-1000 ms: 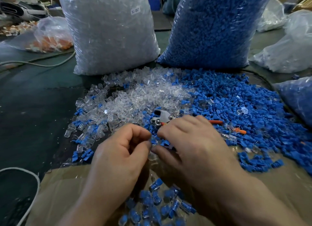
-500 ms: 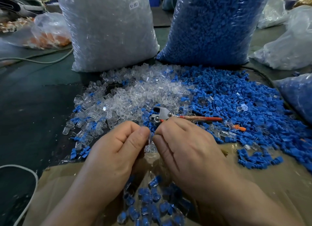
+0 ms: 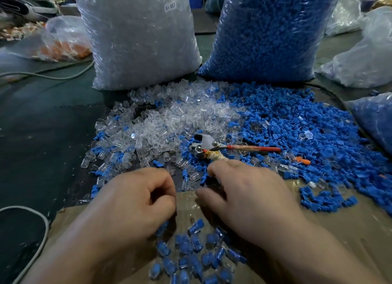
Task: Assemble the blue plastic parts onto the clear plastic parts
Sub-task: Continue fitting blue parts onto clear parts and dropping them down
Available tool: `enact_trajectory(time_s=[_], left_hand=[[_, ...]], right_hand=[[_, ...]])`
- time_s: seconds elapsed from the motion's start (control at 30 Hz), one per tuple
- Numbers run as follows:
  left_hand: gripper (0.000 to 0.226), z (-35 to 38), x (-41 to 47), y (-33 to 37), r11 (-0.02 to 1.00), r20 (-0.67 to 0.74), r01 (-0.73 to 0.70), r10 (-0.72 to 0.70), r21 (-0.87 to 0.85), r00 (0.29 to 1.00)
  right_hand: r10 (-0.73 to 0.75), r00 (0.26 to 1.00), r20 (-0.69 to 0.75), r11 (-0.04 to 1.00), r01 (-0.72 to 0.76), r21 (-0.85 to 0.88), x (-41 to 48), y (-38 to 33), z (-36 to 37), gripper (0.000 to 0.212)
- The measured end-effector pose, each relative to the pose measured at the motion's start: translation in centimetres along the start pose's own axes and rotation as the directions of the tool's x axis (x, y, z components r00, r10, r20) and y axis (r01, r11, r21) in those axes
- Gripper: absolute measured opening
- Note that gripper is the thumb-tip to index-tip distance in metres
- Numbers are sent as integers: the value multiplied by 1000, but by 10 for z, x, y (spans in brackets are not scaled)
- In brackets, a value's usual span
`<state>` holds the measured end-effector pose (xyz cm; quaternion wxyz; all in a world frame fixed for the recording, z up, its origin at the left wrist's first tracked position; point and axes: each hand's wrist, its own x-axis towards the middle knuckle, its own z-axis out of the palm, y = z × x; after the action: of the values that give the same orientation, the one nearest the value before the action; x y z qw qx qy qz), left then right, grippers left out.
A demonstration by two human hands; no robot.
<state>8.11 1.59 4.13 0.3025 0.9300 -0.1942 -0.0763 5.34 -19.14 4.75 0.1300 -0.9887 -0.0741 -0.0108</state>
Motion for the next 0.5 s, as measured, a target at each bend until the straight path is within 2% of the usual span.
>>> enact_trajectory(time_s=[0.03,0.17,0.23,0.3,0.37,0.43,0.5], left_hand=[[9,1,1,1,999,20,-10,9,50,1000],[31,8,0,7,989,84,-112,104,96,991],[31,10,1,6,994,20,-73,72,80,997],[25,13,4,3,997,-132,10,0,79,991],[32,16,8,0,988,-219,63,-31,143,975],[52,21,11,-1,969,-188,51,-5,243,982],[53,23,12,0,963,-143,30,9,267,990]], right_hand=[[-21,1000,-11,999,21,-29,0,-1,3,43],[-46,998,-39,991,41,-125,7,-7,13,55],[-51,999,-13,987,48,-153,11,-10,14,53],[-83,997,-4,983,81,-165,13,-12,15,48],[-104,995,-3,981,102,-167,14,-12,15,44],[-114,993,2,980,113,-165,16,-11,17,41],[-127,992,7,981,127,-144,18,-10,19,31]])
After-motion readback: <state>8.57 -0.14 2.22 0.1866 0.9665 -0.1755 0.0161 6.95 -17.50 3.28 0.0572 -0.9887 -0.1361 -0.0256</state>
